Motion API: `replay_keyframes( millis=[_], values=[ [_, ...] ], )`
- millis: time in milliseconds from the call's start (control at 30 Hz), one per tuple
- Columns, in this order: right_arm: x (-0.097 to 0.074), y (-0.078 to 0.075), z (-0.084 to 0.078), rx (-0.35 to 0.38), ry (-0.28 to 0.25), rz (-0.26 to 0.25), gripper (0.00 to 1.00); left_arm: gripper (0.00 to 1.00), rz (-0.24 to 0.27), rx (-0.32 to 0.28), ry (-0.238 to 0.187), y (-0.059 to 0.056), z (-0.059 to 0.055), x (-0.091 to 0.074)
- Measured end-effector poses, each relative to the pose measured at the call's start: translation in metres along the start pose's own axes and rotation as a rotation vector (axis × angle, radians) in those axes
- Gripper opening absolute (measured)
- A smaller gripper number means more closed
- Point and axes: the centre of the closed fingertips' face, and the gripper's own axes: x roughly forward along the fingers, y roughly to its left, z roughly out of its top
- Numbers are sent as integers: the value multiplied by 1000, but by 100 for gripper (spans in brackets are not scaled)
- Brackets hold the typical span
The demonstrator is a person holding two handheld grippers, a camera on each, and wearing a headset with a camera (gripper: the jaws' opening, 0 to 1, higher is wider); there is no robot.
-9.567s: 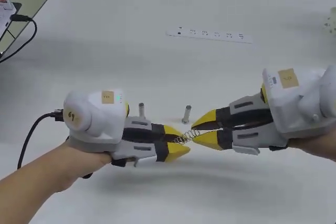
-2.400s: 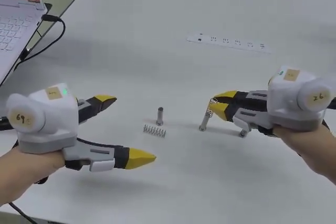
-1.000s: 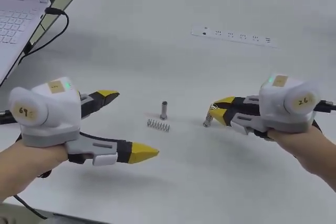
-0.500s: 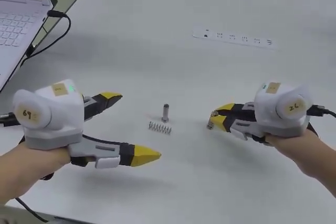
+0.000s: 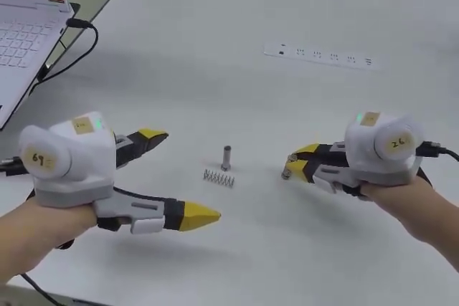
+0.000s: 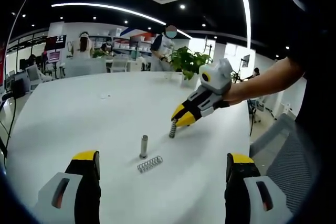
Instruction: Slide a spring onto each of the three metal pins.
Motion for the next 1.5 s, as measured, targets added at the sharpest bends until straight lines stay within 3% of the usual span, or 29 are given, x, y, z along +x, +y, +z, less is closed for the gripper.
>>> replay_keyframes(
  millis=[500, 1000, 1500],
  values=[
    [-13, 5, 12, 3, -35, 2, 18, 97, -1, 2, -7, -1, 2, -1],
    [-33, 4, 12, 44, -93, -5, 24, 98, -4, 5, -8, -2, 4, 0],
    [-50, 11, 11, 42, -123, -13, 23, 98, -9, 5, -16, -5, 7, 0]
  ],
)
